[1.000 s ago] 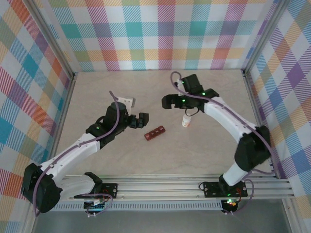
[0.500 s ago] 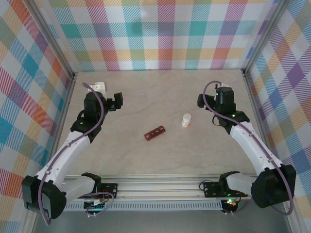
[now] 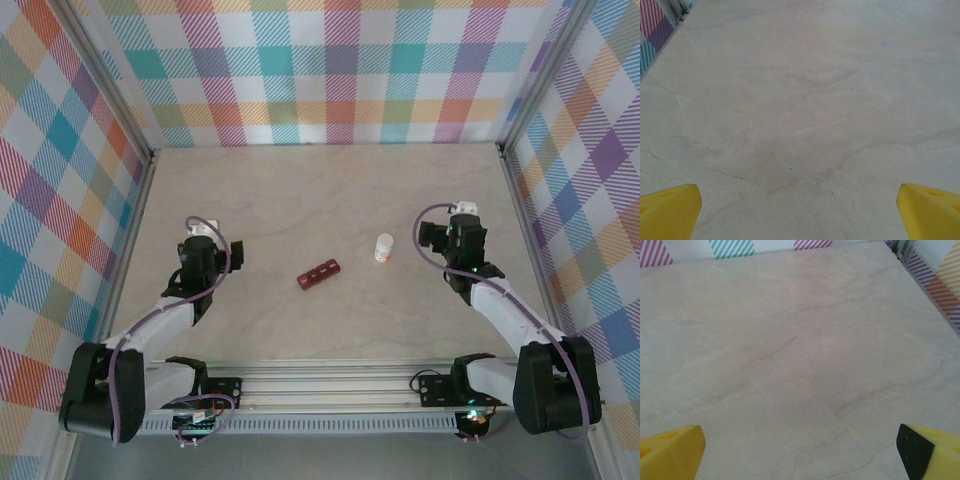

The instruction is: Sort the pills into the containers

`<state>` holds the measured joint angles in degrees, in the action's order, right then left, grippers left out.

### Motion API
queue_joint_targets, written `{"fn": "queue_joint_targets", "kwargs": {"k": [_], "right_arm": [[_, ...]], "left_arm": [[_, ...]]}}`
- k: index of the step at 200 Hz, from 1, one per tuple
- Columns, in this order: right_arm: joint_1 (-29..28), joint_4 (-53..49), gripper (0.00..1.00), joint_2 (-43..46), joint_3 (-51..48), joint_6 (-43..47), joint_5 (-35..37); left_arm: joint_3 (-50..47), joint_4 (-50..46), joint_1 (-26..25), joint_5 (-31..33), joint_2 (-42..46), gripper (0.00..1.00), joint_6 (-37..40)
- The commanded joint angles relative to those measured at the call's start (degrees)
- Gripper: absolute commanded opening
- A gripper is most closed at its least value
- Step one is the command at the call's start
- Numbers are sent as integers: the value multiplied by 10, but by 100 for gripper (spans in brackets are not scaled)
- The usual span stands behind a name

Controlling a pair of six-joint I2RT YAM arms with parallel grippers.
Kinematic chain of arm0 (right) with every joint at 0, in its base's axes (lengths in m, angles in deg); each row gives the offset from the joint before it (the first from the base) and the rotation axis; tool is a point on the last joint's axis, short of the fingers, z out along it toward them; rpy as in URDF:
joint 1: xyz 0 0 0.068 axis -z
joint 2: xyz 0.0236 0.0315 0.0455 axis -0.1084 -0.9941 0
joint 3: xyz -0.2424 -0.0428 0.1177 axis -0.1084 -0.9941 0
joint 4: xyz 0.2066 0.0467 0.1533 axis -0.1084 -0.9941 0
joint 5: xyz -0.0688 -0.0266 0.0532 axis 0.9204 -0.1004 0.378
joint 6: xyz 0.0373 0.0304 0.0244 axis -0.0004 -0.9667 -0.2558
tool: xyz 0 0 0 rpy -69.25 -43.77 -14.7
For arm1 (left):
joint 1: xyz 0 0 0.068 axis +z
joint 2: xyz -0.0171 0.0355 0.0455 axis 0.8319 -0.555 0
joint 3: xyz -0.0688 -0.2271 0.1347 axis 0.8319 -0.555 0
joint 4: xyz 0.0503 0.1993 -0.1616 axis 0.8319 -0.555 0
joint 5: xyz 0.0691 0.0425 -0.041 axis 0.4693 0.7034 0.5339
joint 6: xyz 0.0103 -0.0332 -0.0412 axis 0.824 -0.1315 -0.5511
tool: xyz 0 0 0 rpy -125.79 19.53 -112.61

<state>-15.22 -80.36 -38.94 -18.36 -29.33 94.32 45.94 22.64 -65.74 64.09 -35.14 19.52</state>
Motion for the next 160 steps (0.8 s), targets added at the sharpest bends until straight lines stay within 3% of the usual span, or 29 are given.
{"fn": "queue_joint_targets", "kwargs": {"k": [1, 36, 62, 73, 99, 111, 155, 160], "right_arm": [[5, 115, 99, 7, -43, 42, -11], [7, 246, 99, -40, -103, 79, -26], [20, 384, 99, -117, -128, 97, -54], [30, 380, 99, -138, -115, 78, -91], [44, 495, 99, -237, -123, 76, -112], [62, 410, 99, -221, -94, 70, -164], [83, 390, 97, -229, -78, 56, -198], [85, 387, 100, -228, -78, 56, -199]], "left_arm": [[-20, 122, 14, -18, -42, 100, 9], [-16, 183, 26, -45, -101, 100, 13], [7, 216, 44, -118, -158, 100, 9], [2, 250, 43, -121, -186, 100, 7], [17, 258, 53, -141, -231, 100, 4], [13, 273, 65, -155, -238, 100, -6], [22, 257, 67, -137, -240, 100, -15], [22, 258, 67, -130, -240, 100, -17]]}}
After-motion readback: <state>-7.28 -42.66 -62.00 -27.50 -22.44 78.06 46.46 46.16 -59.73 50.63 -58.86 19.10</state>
